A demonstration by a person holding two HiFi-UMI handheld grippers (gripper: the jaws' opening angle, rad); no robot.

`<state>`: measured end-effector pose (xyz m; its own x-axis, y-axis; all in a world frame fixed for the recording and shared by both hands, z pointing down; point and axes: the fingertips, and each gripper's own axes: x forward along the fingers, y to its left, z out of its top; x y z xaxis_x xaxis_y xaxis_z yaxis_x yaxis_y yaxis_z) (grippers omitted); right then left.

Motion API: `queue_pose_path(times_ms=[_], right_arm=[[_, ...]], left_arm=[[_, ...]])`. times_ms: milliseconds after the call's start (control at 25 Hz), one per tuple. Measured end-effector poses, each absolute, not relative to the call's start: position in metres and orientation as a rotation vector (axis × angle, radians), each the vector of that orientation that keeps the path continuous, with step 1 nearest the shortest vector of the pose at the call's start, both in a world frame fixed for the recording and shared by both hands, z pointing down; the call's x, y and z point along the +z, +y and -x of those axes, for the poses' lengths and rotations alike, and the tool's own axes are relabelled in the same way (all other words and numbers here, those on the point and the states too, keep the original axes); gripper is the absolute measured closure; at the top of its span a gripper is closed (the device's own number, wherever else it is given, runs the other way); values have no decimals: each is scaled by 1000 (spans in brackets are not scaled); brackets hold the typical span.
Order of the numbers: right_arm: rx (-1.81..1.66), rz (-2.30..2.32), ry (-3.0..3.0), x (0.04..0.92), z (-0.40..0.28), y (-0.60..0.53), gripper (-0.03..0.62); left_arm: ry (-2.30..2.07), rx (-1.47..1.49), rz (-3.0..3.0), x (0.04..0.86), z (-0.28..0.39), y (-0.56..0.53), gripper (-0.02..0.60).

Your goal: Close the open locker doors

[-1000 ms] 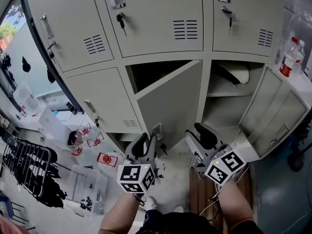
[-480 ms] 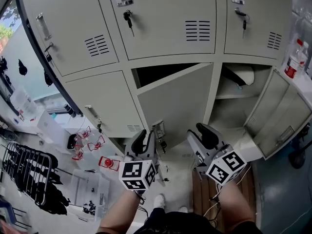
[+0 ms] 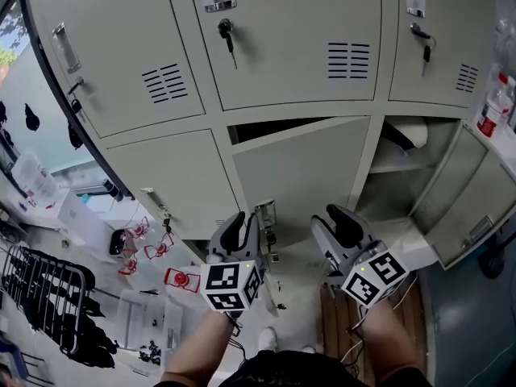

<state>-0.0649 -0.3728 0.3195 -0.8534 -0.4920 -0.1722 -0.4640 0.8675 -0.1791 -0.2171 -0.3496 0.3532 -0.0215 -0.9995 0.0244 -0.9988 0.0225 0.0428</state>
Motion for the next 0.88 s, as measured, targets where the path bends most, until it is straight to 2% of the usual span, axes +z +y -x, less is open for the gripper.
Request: queue_pose_path(times_ms=[880], right_arm=[[-204,840,2813,326,80,-403,434]], left_arm=[[-2229,61,-2186,357,238,-401,517]])
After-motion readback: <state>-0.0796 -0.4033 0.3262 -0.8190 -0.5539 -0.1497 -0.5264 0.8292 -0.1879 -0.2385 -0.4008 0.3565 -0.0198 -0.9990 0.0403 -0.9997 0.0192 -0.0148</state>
